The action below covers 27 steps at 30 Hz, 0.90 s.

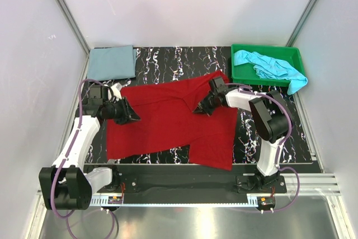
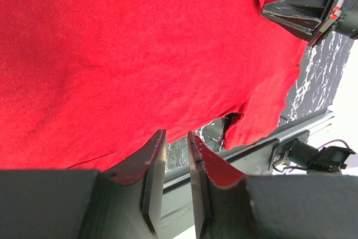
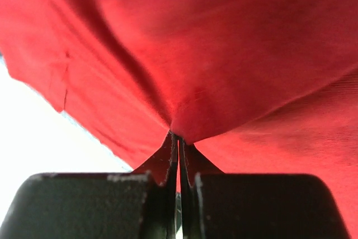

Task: Fold and stack the t-shirts
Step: Fold the tshirt

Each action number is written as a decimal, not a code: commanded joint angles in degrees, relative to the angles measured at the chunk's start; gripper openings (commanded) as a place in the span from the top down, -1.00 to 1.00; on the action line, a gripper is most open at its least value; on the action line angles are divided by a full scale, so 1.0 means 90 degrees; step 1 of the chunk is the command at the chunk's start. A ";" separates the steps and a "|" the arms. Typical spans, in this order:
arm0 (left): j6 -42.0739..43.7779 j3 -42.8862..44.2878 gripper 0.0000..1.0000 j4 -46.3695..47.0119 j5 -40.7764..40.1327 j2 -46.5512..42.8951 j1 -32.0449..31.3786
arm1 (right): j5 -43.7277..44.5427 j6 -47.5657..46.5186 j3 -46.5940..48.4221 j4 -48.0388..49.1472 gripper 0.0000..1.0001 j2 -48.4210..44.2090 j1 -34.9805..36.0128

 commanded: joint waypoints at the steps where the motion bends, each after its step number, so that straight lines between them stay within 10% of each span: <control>1: 0.0146 -0.0117 0.47 0.0214 0.0176 -0.0184 0.0018 | 0.0453 0.0691 -0.0146 0.0188 1.00 -0.0366 0.0114; 8: 0.0215 -0.0176 0.46 0.0272 0.0166 -0.0125 0.0018 | 0.0287 -0.0448 0.0058 -0.0122 0.05 -0.0805 0.0094; 14: -0.0077 -0.0195 0.21 0.0924 0.0546 0.0177 -0.0117 | 0.0569 -0.2469 0.0264 -0.1303 -0.31 -0.1547 -0.0539; 27: -0.2801 -0.0079 -0.14 0.5495 0.0470 0.2576 -0.2391 | 0.0043 -0.5847 0.1005 -0.1403 0.09 -0.0846 -0.2328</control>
